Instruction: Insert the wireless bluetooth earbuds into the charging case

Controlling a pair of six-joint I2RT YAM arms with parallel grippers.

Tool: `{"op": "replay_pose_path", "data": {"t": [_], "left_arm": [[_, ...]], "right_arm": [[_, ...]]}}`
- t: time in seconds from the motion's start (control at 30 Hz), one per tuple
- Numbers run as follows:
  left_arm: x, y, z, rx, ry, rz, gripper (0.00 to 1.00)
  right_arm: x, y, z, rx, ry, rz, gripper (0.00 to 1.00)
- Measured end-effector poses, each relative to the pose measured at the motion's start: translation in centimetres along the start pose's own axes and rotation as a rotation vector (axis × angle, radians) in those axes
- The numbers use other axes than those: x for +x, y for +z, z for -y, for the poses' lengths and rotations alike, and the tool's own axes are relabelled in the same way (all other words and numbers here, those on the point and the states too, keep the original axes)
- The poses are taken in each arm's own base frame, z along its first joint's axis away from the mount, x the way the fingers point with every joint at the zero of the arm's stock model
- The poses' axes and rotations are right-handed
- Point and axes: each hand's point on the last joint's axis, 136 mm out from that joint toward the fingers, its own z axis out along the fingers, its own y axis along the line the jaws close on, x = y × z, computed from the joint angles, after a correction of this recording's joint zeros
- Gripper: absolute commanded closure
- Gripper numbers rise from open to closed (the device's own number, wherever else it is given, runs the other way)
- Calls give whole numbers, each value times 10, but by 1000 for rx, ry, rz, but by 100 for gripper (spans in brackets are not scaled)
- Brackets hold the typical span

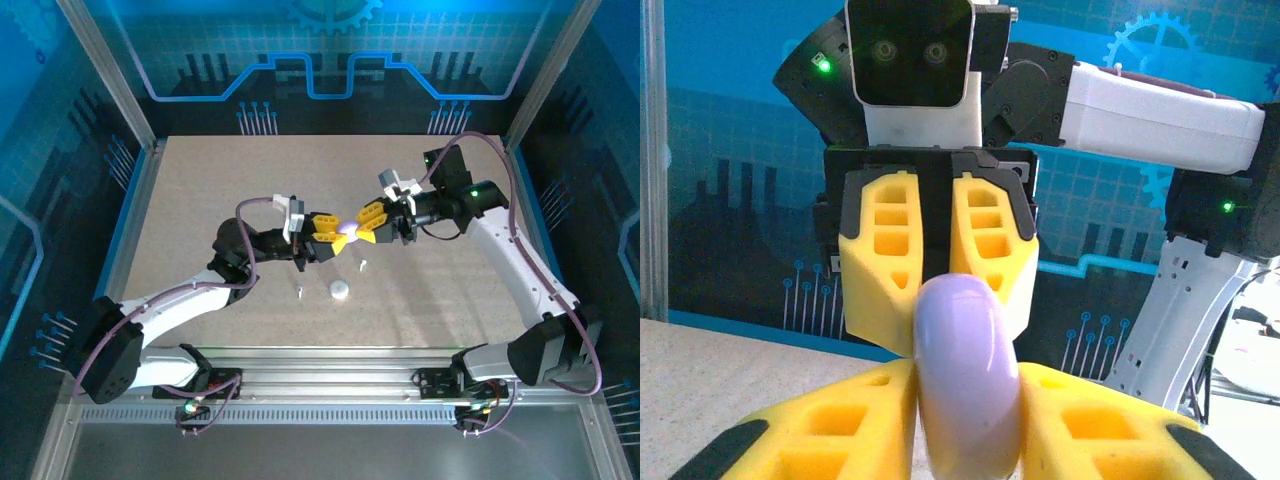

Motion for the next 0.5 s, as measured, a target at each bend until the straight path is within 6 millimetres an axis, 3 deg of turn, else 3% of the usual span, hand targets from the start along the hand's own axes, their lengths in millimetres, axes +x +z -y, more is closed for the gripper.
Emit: {"op": "replay_pose_path", "data": {"t": [0.1,0.2,0.33,0.5], "left_arm": [[4,0,-3,-16,8,-12,37],[12,-1,-9,-46,22,-48,29],[18,-4,-9,-70,67,-129,29],[7,-8,0,-75,189,-237,31]], "right_arm": [[1,3,-1,3,1,-16,90],[5,3,1,37,-6,-53,89],[10,3,0,115,-45,-133,89],[15,4,-11,205,-132,-248,91]]}}
